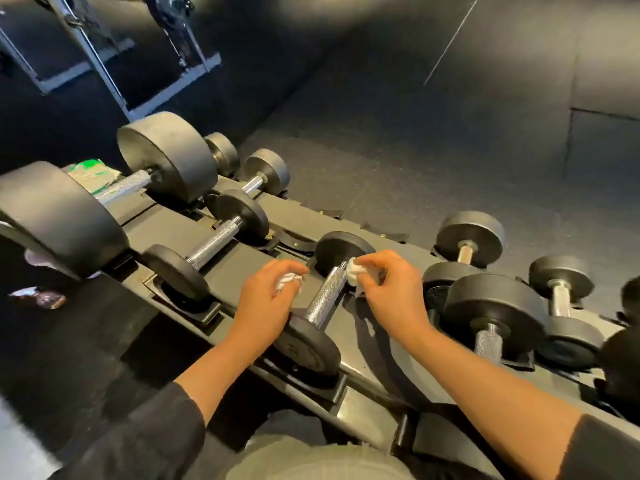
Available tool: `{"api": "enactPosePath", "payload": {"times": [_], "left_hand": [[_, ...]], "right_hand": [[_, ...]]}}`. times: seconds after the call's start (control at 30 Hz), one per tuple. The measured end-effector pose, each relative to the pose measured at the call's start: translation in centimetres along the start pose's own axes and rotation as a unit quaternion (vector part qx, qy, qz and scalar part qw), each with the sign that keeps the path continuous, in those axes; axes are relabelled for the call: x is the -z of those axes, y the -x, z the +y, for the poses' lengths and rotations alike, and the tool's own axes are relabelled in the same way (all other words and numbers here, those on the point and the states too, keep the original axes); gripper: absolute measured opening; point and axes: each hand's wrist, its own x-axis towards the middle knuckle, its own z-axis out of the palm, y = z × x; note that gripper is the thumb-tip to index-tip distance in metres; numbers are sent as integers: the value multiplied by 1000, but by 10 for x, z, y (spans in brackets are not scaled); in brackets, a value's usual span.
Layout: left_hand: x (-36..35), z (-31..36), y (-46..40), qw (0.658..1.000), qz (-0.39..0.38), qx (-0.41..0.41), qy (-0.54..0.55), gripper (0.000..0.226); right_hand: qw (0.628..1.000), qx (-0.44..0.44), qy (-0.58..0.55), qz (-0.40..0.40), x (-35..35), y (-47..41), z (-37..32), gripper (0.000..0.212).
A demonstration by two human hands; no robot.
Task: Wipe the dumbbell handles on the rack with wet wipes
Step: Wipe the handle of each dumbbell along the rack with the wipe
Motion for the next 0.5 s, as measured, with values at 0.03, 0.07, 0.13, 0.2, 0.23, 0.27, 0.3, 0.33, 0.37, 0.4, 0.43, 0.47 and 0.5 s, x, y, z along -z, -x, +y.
{"api": "enactPosePath", "payload": {"times": [0.03, 0.07, 0.13, 0.2, 0.23, 0.27, 0.3, 0.33, 0.37, 0.4, 0.43, 0.47, 0.5], "left_hand": [[4, -7, -9, 1000, -3, -1, -4, 21], [7, -15, -18, 1000, -9, -7, -18, 22], [12, -33, -34, 998, -26, -27, -56, 23], [16, -52, -44, 994, -46, -55, -84, 26], [17, -61, -48, 991, -59, -73, -92, 28], [17, -70, -50, 989, -72, -91, -94, 29], [16, -78, -52, 986, -84, -109, -92, 31], [14, -85, -53, 984, -95, -124, -89, 32], [13, -91, -54, 981, -106, -138, -89, 34], [10, -96, -55, 978, -116, -149, -90, 34], [8, -100, -55, 975, -124, -159, -92, 34], [5, -103, -55, 973, -129, -169, -92, 33], [4, -104, -54, 971, -131, -178, -91, 32]], "right_hand": [[1000, 4, 17, -3, -1, -4, -2, 23], [999, 7, 34, -11, -3, -8, -6, 24], [997, 5, 72, -24, -12, -14, -15, 24], [993, -8, 114, -40, -25, -17, -22, 23], [990, -21, 130, -50, -31, -17, -25, 23], [987, -32, 145, -57, -36, -16, -27, 22], [985, -38, 158, -59, -40, -14, -29, 21], [984, -43, 165, -56, -43, -10, -31, 20], [984, -51, 165, -54, -44, -5, -33, 18], [984, -60, 156, -57, -43, 1, -34, 16], [986, -74, 136, -67, -43, 8, -35, 14], [986, -97, 108, -83, -41, 15, -38, 12], [984, -123, 77, -103, -40, 21, -41, 10]]}}
